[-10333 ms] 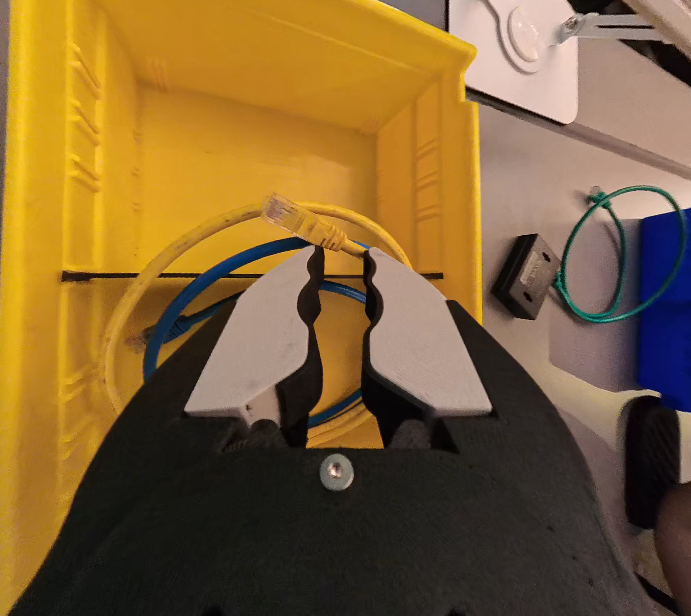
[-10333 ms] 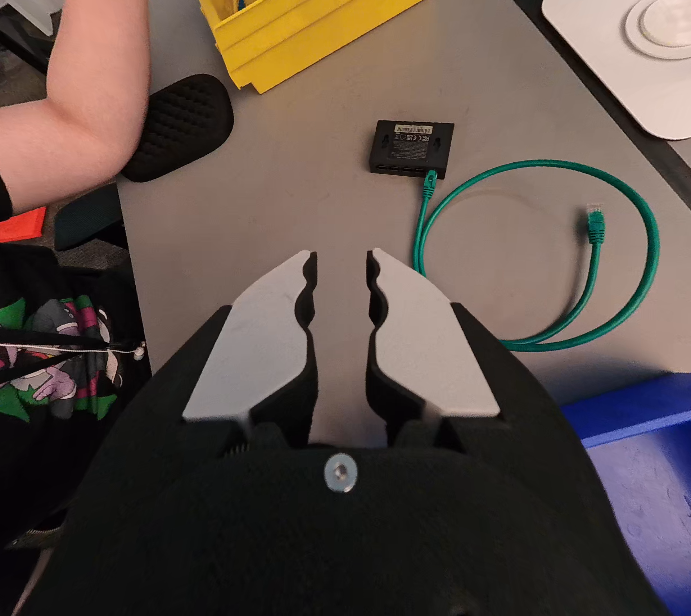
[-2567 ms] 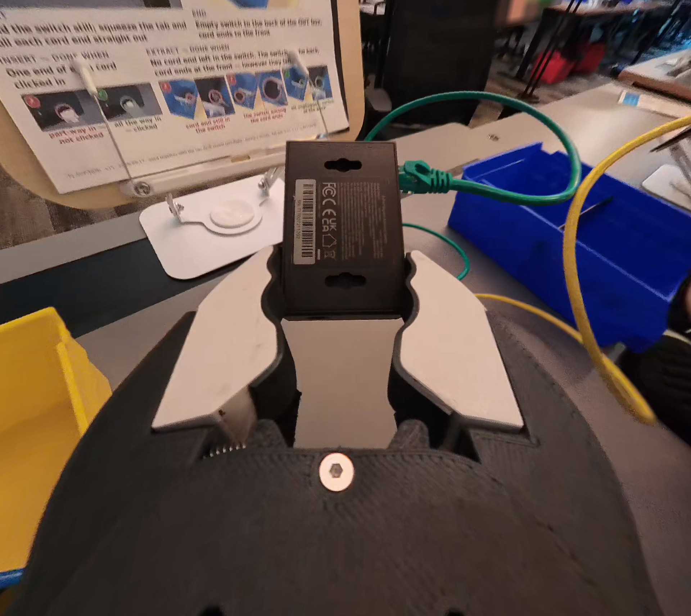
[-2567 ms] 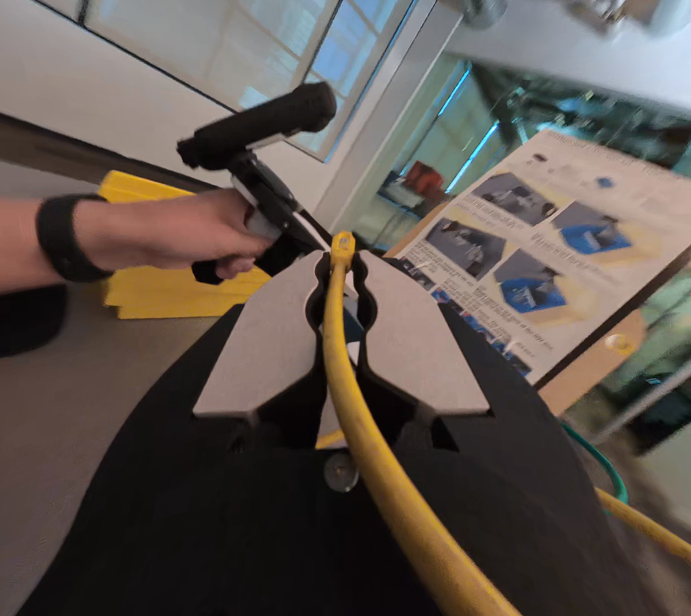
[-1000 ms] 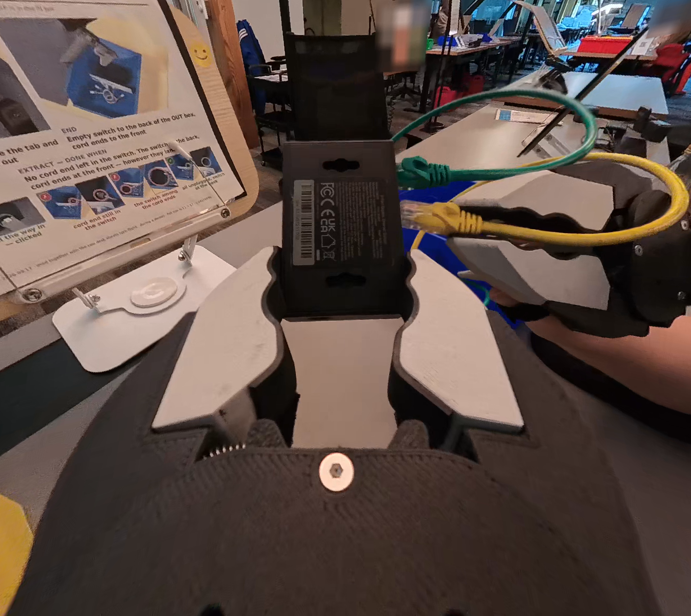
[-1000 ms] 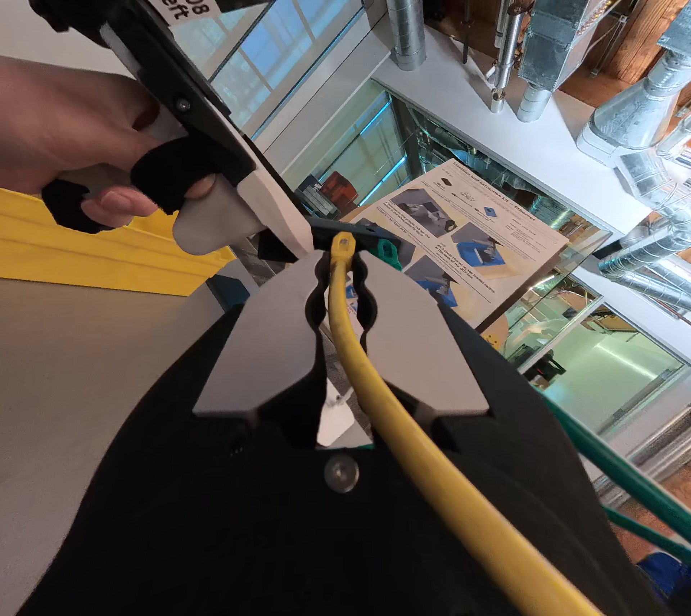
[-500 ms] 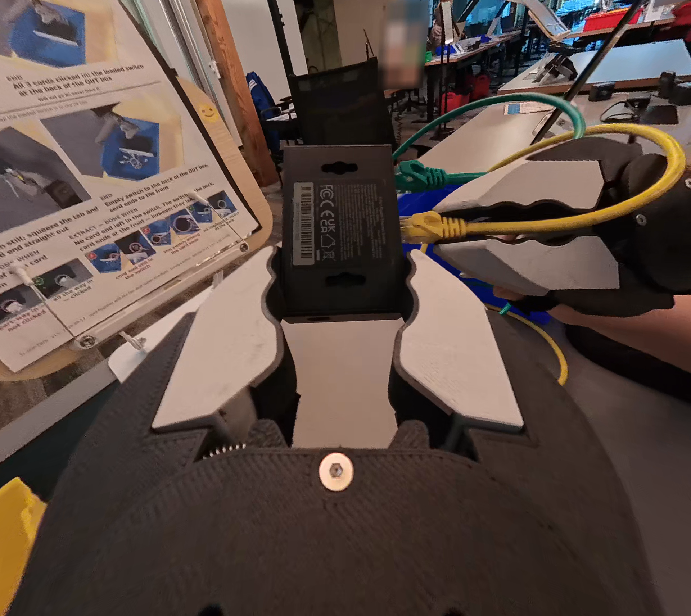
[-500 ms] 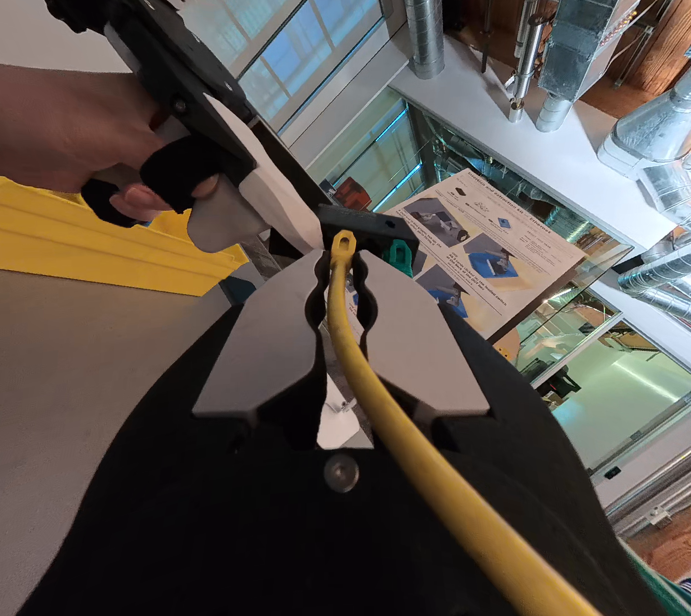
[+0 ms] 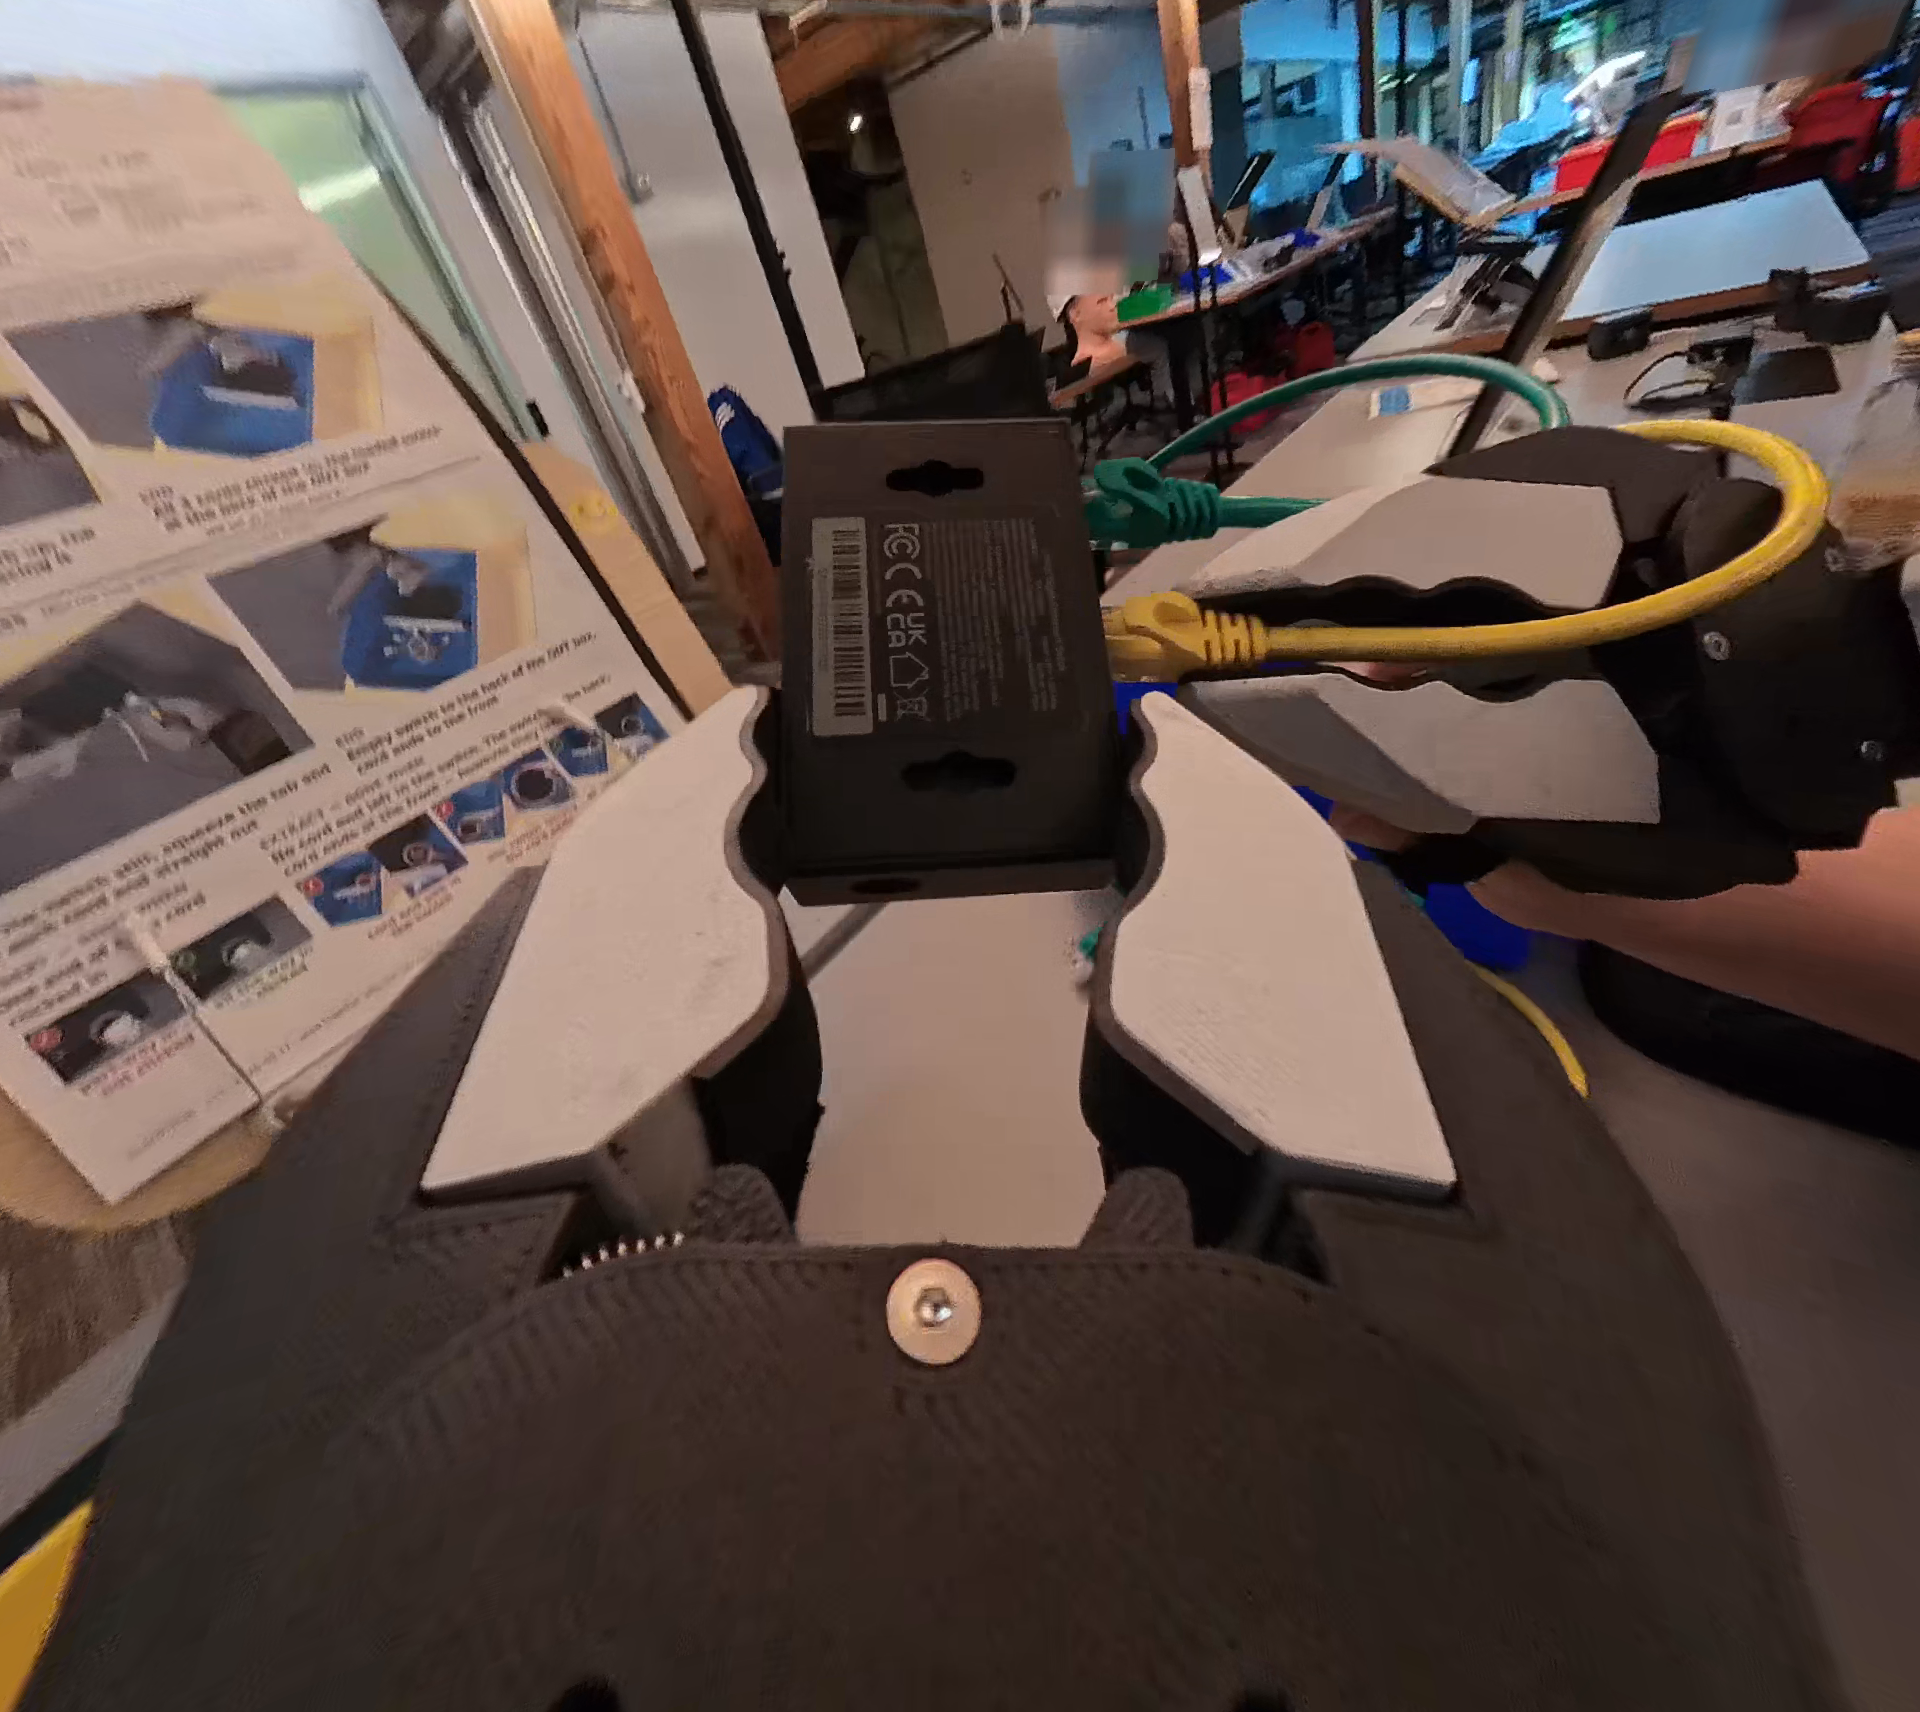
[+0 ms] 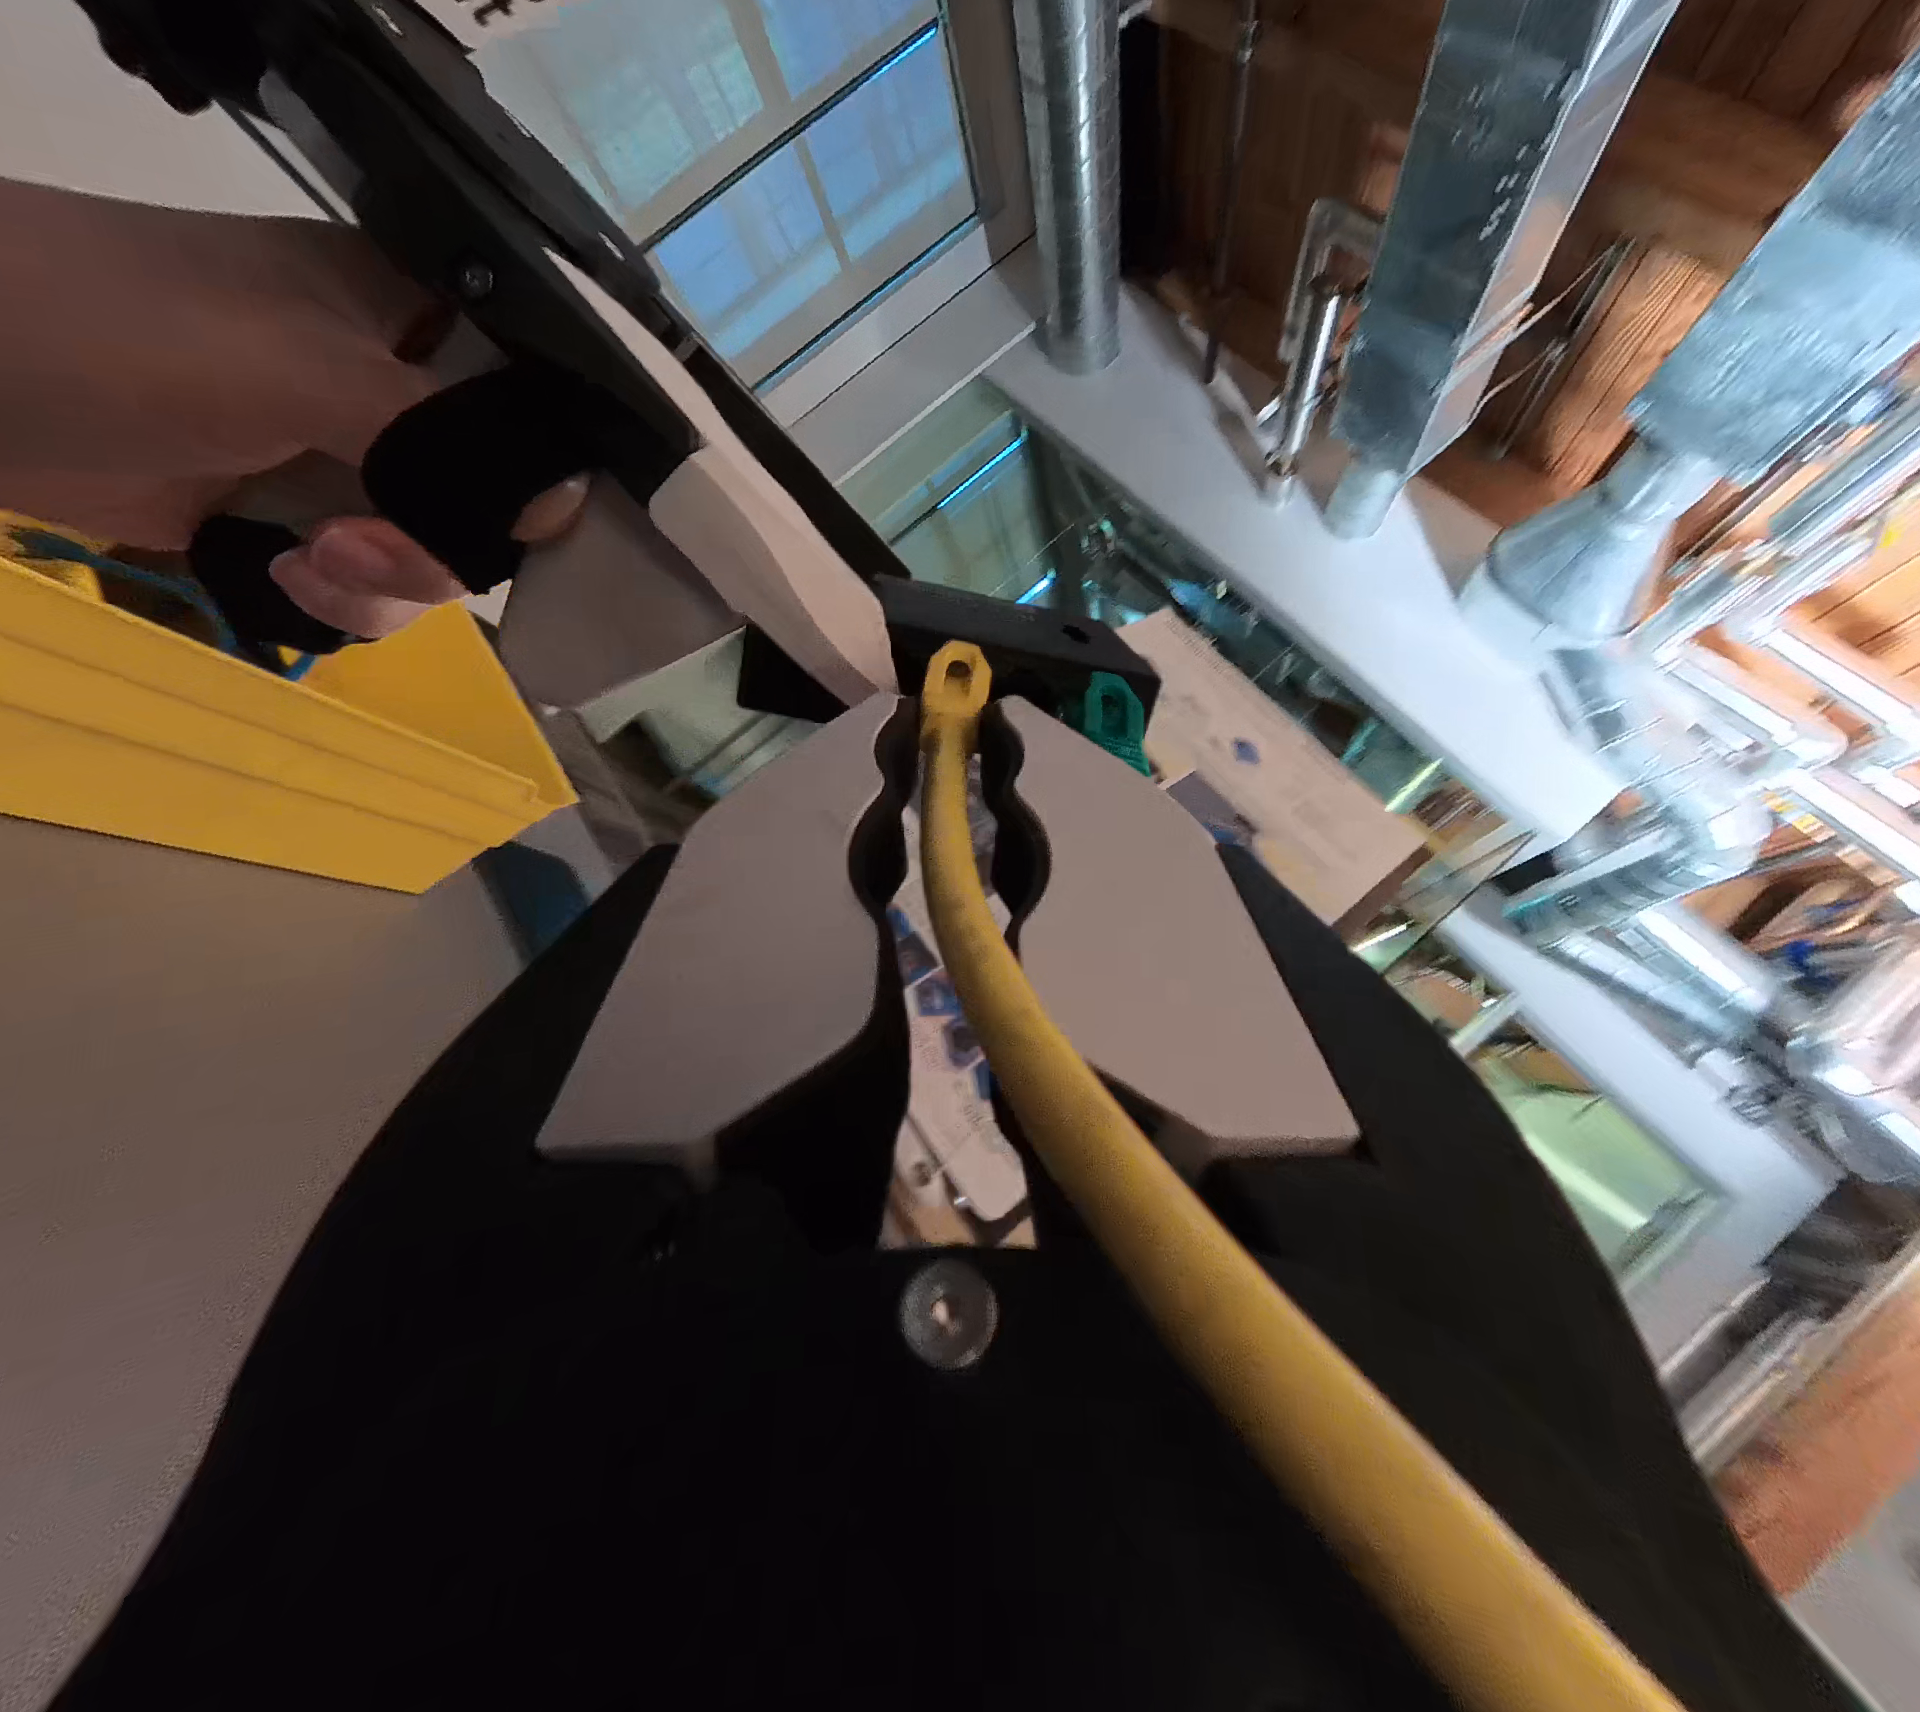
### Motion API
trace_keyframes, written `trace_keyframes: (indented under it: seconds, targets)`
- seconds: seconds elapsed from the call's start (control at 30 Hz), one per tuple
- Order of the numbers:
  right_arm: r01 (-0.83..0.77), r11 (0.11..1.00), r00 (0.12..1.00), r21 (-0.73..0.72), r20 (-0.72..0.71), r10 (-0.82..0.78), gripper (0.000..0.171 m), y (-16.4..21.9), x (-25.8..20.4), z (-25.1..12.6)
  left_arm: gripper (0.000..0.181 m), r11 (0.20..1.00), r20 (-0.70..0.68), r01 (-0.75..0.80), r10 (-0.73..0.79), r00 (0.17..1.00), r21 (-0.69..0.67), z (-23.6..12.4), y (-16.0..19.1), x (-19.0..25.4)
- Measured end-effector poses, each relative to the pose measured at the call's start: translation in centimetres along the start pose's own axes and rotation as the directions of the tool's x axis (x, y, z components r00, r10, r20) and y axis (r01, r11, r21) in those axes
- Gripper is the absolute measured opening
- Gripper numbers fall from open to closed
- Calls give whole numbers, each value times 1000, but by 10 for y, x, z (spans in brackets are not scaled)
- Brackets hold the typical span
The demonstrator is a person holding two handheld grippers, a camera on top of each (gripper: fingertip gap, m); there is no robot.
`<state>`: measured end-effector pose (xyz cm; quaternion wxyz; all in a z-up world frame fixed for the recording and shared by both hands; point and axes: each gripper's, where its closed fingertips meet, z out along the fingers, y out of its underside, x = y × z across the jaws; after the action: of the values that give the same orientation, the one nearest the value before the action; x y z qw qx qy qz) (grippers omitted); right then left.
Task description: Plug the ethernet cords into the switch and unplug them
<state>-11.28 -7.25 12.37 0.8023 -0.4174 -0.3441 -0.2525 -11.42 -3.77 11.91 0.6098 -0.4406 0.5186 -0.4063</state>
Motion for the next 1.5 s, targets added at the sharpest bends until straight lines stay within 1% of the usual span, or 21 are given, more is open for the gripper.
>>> trace_keyframes:
  seconds: [0.1,0.17,0.2,0.23,0.3,0.37,0.4,0.43,0.47,0.57,0.67,0.8,0.9,1.0,1.03,1.1,1.2,1.3,1.37,1.43,1.5]
  targets:
    - [103,994,994,25,-31,-103,12,-17,3,-4,61,999,-36,0,1,999,46,-8,-16,7]
    - [139,990,989,32,-47,-137,13,-25,5,-5,70,997,-19,-9,10,1000,72,-14,-24,6]
    - [151,988,987,31,-53,-149,13,-27,6,-5,74,996,-19,-22,24,1000,81,-16,-25,5]
    - [158,987,986,26,-58,-157,13,-29,7,-5,74,996,-30,-29,32,999,80,-17,-25,6]
    - [156,987,986,31,-67,-154,13,-30,9,-6,79,999,-60,-5,8,998,50,-14,-18,7]
    - [133,990,990,40,-55,-131,13,-31,10,-7,81,999,-102,22,-17,995,43,-11,-12,10]
    - [124,992,991,34,-44,-122,12,-29,9,-6,76,998,-120,30,-22,992,62,-11,-13,13]
    - [114,993,993,30,-35,-113,12,-27,9,-6,64,996,-139,35,-23,990,81,-11,-15,16]
    - [90,995,996,41,-31,-89,12,-26,9,-6,63,995,-137,30,-16,990,100,-12,-16,17]
    - [-18,997,1000,70,-9,18,13,-26,8,-6,63,991,-91,-48,59,994,123,-14,-18,16]
    - [-127,986,992,108,1,127,13,-27,8,-7,63,989,-63,-56,65,996,138,-16,-22,17]
    - [-216,971,976,107,38,213,13,-28,8,-6,64,987,-34,-90,95,995,130,-19,-25,17]
    - [-235,962,972,143,38,231,14,-37,10,-8,63,977,-16,-109,114,993,184,-25,-36,23]
    - [-278,951,960,136,65,271,14,-41,11,-8,63,970,21,-183,182,983,157,-28,-40,25]
    - [-302,943,953,142,69,295,14,-42,11,-8,63,969,30,-194,191,981,155,-30,-42,26]
    - [-300,941,954,159,57,294,14,-46,13,-10,64,967,34,-188,185,982,171,-31,-45,28]
    - [-313,946,949,87,67,308,13,-38,12,-4,63,970,42,-188,184,982,152,-27,-38,20]
    - [-375,926,924,-46,62,378,14,-7,5,9,63,987,78,-152,149,986,45,-15,-15,-1]
    - [-487,865,864,-120,76,497,22,21,-4,15,63,997,132,-81,82,988,-17,-4,7,-16]
    - [-594,778,779,-206,93,620,26,47,-18,19,63,997,171,6,6,985,-74,5,30,-28]
    - [-666,654,659,-359,130,741,30,72,-40,21,63,988,221,107,-81,972,-109,8,52,-43]
